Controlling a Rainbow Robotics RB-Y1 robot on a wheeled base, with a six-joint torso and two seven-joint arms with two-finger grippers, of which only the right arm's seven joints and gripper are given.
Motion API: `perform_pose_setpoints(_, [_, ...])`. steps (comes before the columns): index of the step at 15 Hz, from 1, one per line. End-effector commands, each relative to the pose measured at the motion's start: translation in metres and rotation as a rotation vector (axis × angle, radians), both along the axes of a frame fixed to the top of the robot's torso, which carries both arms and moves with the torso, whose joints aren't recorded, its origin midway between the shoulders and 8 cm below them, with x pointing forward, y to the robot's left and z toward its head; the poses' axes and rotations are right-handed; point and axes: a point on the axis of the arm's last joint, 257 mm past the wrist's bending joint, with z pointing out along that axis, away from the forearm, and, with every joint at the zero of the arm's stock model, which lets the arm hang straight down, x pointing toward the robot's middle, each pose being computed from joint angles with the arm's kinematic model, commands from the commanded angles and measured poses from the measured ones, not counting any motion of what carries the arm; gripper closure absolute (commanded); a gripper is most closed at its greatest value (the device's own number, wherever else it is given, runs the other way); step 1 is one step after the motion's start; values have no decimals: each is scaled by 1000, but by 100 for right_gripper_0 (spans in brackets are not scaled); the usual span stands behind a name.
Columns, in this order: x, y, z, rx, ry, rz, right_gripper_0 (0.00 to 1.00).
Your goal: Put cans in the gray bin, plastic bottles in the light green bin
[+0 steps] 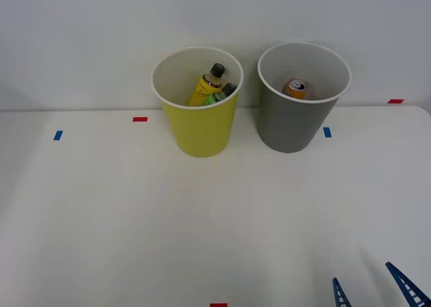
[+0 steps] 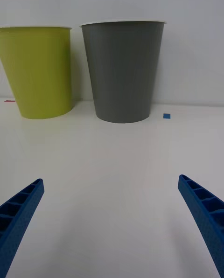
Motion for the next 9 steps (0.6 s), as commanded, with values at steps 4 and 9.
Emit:
perform_pose_setpoints(4, [0,0,0,0,0,0,0])
perform_pose_setpoints(9, [0,0,0,0,0,0,0])
